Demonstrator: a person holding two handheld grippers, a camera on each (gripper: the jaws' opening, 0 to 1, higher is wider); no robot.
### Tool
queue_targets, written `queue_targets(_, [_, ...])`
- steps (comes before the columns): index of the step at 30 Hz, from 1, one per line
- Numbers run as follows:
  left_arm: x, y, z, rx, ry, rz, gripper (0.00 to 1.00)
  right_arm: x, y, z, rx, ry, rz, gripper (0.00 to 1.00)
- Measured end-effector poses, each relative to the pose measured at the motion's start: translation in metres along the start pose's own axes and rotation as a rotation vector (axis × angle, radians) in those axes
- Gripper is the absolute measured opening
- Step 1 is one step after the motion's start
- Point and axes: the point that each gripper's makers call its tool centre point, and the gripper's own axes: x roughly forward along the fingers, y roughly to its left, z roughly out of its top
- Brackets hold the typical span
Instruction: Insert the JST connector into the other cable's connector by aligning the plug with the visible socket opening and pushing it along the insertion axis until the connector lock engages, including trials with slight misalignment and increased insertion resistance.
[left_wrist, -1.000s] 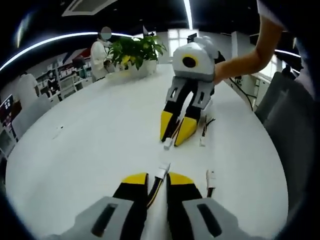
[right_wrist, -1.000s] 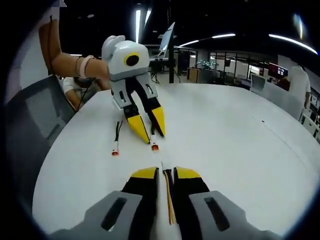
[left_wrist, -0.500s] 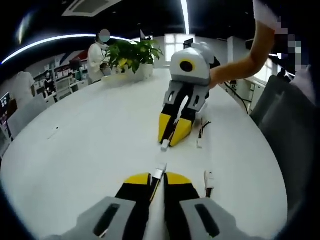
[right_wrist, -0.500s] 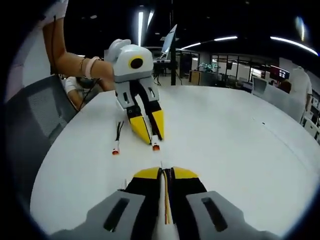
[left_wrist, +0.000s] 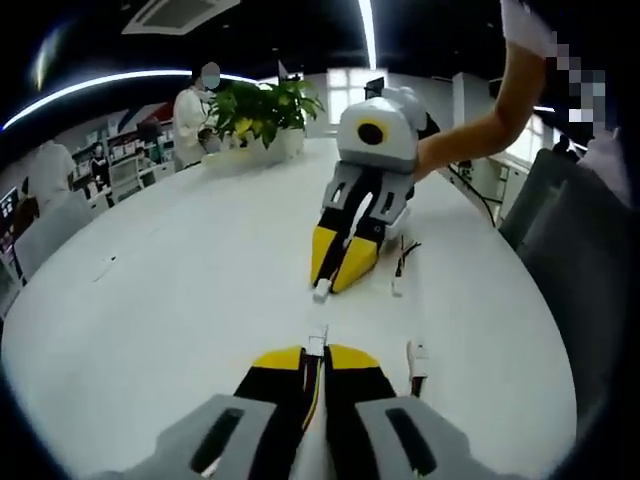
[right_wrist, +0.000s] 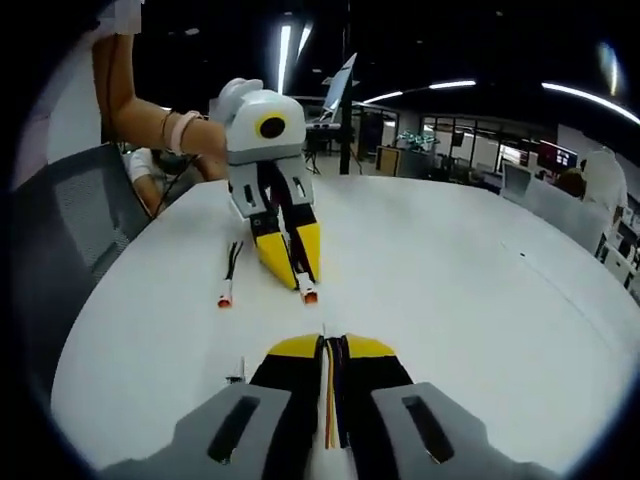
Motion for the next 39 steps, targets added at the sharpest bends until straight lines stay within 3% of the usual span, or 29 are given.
queue_targets(8, [0.002, 0.001, 0.003, -0.002, -0.007, 0.018, 0.0, -0.004, 0.006, 0.005, 0.007, -0.002, 0.009, 0.04])
queue_targets(16, [0.004, -0.007, 0.004, 0.007, 0.005, -0.024, 0.0, -0.007, 0.005, 0.008, -0.001, -0.012, 0.017, 0.04])
queue_targets(26, [0.0, -0.002, 0.027, 0.038, -0.022, -0.018, 0.0, -0.012, 0.011, 0.016, -0.043, -0.009, 0.043, 0.04])
queue_targets(39, [0.006, 0.002, 0.024, 0.078, -0.001, -0.043, 0.0, -0.017, 0.016, 0.032, -0.091, -0.007, 0.057, 0.04])
